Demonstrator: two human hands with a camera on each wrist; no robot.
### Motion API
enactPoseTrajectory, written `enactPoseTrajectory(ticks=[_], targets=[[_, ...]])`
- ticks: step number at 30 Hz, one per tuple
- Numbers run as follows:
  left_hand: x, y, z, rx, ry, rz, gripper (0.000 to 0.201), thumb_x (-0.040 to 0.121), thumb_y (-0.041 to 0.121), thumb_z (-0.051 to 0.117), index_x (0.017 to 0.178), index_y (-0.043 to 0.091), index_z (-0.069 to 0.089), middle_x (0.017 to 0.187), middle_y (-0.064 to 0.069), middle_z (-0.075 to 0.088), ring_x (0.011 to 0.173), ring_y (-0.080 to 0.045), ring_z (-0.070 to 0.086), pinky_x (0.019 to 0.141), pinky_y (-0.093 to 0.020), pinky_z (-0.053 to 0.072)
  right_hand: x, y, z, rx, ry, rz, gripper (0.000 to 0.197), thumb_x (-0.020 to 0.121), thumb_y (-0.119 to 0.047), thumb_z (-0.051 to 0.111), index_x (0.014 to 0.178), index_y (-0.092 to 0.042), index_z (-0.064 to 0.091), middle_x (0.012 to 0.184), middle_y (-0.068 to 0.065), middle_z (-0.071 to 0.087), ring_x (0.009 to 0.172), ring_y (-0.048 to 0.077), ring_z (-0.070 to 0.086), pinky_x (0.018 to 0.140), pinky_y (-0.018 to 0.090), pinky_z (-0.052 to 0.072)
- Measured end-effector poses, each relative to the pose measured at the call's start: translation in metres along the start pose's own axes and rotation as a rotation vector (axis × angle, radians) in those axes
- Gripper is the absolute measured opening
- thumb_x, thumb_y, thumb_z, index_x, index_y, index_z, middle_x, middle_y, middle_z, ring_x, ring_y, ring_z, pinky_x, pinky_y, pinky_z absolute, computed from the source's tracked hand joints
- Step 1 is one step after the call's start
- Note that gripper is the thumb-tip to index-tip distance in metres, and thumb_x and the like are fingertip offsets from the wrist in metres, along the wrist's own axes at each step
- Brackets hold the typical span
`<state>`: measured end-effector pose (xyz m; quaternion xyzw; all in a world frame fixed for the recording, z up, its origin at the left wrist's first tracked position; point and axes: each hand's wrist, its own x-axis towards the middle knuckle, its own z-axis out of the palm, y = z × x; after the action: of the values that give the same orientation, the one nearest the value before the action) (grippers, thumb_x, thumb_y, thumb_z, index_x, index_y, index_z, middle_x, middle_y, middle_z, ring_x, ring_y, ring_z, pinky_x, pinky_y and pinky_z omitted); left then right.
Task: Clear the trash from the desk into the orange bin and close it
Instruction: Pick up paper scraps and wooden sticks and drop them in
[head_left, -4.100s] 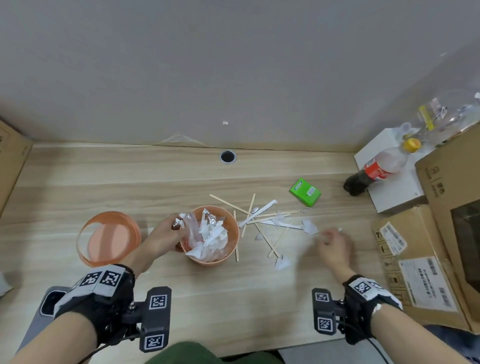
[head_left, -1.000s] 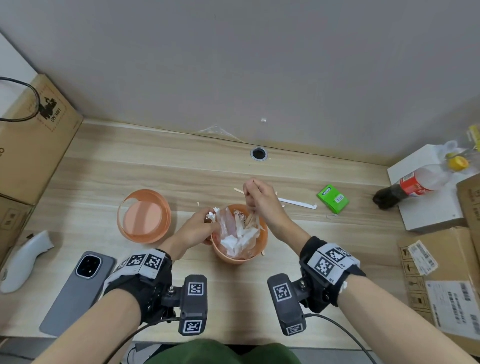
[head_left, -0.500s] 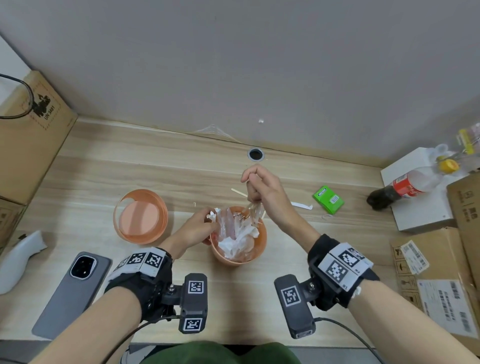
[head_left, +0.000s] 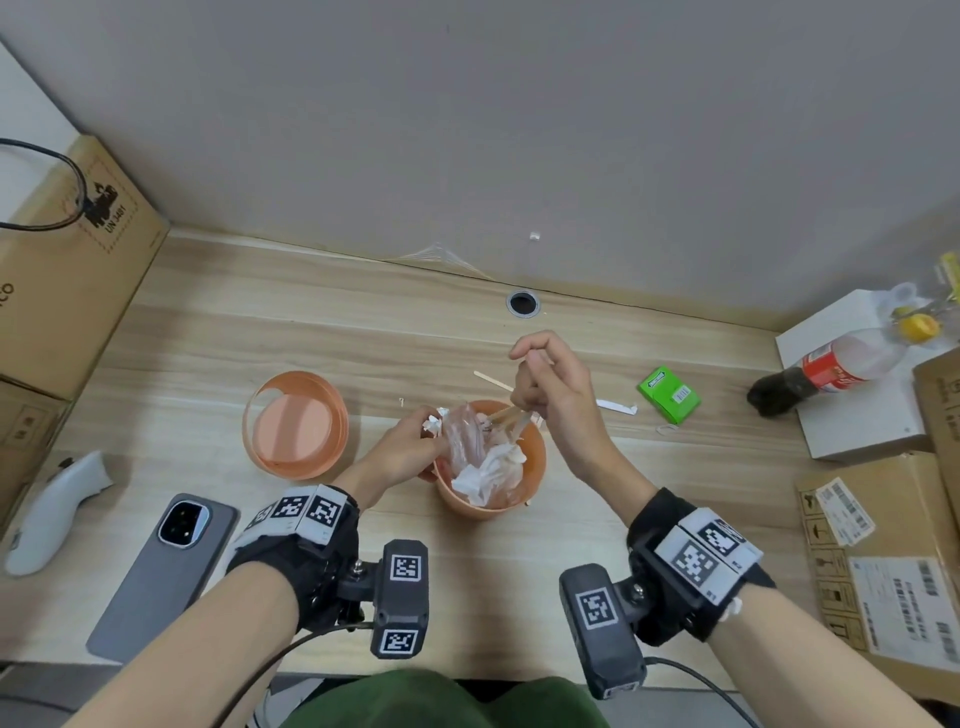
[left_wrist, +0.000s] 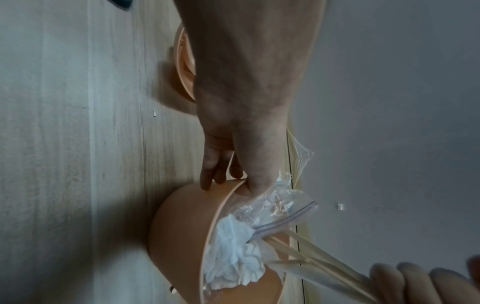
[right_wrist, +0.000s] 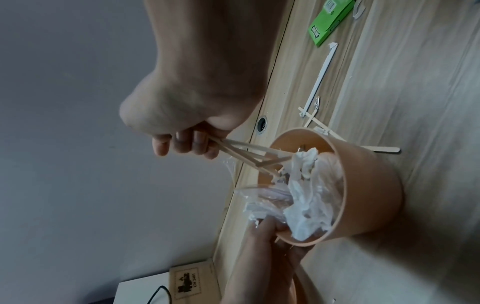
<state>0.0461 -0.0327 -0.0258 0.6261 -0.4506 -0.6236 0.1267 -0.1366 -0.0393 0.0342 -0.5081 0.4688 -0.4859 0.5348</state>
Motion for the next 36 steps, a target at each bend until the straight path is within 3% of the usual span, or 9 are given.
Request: enactPoseTrajectory(ticks=[6,10,14,17,20,24,28,32,36], targets=[[0.000,0.001,0.001,-0.011,-0.017,0.010,0.035,0.086,0.005,0.054,0.119,0.016,0.054,0.081,-0.006,0.070,0.071,-0.015,0.067,0.070,-0.030,0.055,-0.005,0.029,-0.005,-0.163,0.047,0.085,0.028,0.099,-0.005,0.034,0.088,-0.018,0.056,0.050,-0.016,0.035,0.049,0.005,0.032,0.052,0.019,0.031],[0.000,0.001,0.001,-0.028,-0.020,0.011,0.033,0.085,0.004,0.055,0.116,0.014,0.054,0.073,-0.003,0.070,0.067,-0.014,0.066,0.068,-0.029,0.053,-0.008,0.054,-0.009,-0.332,-0.063,0.188,0.029,0.100,-0.004,0.029,0.094,-0.016,0.055,0.059,-0.009,0.046,0.056,0.010,0.042,0.059,0.021,0.038],[0.002,-0.001,0.001,-0.024,-0.023,0.015,0.031,0.085,0.004,0.054,0.115,0.013,0.054,0.075,-0.005,0.069,0.068,-0.016,0.066,0.072,-0.034,0.055,-0.010,0.060,-0.004,-0.642,-0.300,0.063,0.041,0.083,0.014,0.031,0.109,-0.010,0.051,0.099,-0.002,0.053,0.093,0.008,0.049,0.085,0.017,0.040],[0.004,-0.002,0.002,-0.017,-0.030,0.023,0.032,0.085,0.003,0.052,0.116,0.014,0.054,0.076,-0.007,0.071,0.067,-0.017,0.069,0.073,-0.036,0.056,-0.008,0.054,-0.005,-0.751,-0.374,0.031,0.028,0.097,-0.007,0.037,0.123,-0.010,0.047,0.115,-0.006,0.044,0.109,0.004,0.041,0.095,0.014,0.033],[0.005,-0.002,0.000,-0.017,-0.031,0.023,0.033,0.085,0.003,0.055,0.116,0.016,0.055,0.081,-0.009,0.071,0.071,-0.020,0.070,0.081,-0.042,0.058,-0.005,0.043,-0.017,-0.483,-0.244,0.160,0.031,0.099,-0.032,0.038,0.127,-0.024,0.049,0.126,-0.006,0.051,0.120,0.006,0.048,0.101,0.022,0.037],[0.003,-0.003,-0.004,-0.014,-0.032,0.023,0.034,0.085,0.004,0.056,0.116,0.018,0.057,0.081,-0.008,0.069,0.072,-0.019,0.068,0.077,-0.037,0.058,-0.004,0.048,-0.046,-0.275,0.035,0.207,0.033,0.097,-0.030,0.039,0.123,-0.019,0.056,0.124,-0.001,0.062,0.119,0.013,0.056,0.104,0.030,0.040],[0.002,-0.007,-0.014,-0.042,0.016,0.029,0.035,0.085,0.002,0.054,0.116,0.017,0.059,0.082,-0.009,0.070,0.070,-0.018,0.069,0.076,-0.038,0.059,-0.012,0.080,-0.087,-0.432,0.137,0.478,0.034,0.096,-0.009,0.040,0.124,-0.020,0.055,0.132,0.002,0.055,0.127,0.020,0.049,0.107,0.033,0.037],[0.000,-0.014,-0.025,-0.081,0.081,0.018,0.034,0.085,0.003,0.054,0.115,0.018,0.062,0.084,-0.010,0.071,0.072,-0.019,0.070,0.080,-0.040,0.059,-0.054,0.116,-0.143,-0.900,0.316,0.865,0.047,0.090,-0.019,0.046,0.135,-0.008,0.045,0.141,0.019,0.043,0.130,0.034,0.041,0.108,0.040,0.034],[-0.001,-0.016,-0.027,-0.102,0.102,0.003,0.034,0.086,0.005,0.054,0.116,0.020,0.061,0.083,-0.007,0.071,0.071,-0.017,0.070,0.078,-0.037,0.059,-0.091,0.131,-0.148,-0.731,0.578,1.275,0.070,0.085,-0.028,0.048,0.145,-0.002,0.022,0.151,0.023,0.021,0.138,0.040,0.025,0.105,0.043,0.030]])
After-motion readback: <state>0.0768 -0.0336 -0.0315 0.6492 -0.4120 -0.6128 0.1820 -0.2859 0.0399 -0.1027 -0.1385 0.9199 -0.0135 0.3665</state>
